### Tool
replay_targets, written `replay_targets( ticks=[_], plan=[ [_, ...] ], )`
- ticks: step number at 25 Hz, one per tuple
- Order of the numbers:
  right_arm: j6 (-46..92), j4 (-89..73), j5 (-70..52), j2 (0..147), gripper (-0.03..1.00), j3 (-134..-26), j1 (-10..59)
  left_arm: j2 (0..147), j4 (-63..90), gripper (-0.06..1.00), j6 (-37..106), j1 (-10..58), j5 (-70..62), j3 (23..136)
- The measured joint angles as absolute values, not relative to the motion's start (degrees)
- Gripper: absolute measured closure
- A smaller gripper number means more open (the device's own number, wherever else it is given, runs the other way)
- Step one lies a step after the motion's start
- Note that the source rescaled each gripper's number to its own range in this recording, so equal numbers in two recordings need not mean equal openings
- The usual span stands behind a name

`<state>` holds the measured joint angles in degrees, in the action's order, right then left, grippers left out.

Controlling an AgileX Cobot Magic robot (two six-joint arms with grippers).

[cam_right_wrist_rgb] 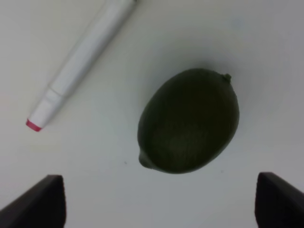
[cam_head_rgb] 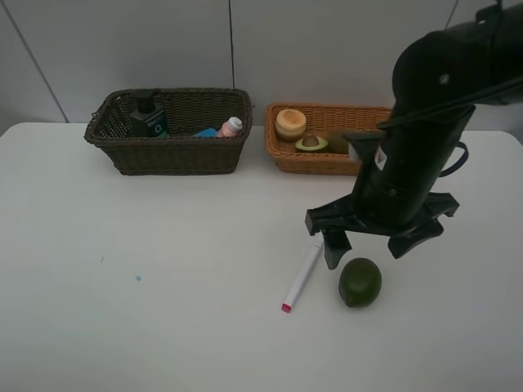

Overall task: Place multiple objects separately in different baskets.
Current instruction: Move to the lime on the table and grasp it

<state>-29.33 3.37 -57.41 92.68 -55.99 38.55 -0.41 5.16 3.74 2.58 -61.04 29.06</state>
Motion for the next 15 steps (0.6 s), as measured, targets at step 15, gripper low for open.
replay_targets(
  ticks=[15],
  plan=[
    [-35.37, -0.86, -38.29, 92.46, -0.03, -43.88, 32.27, -0.41, 5.16, 0.04, 3.74, 2.58, -61.04, 29.06]
  ],
)
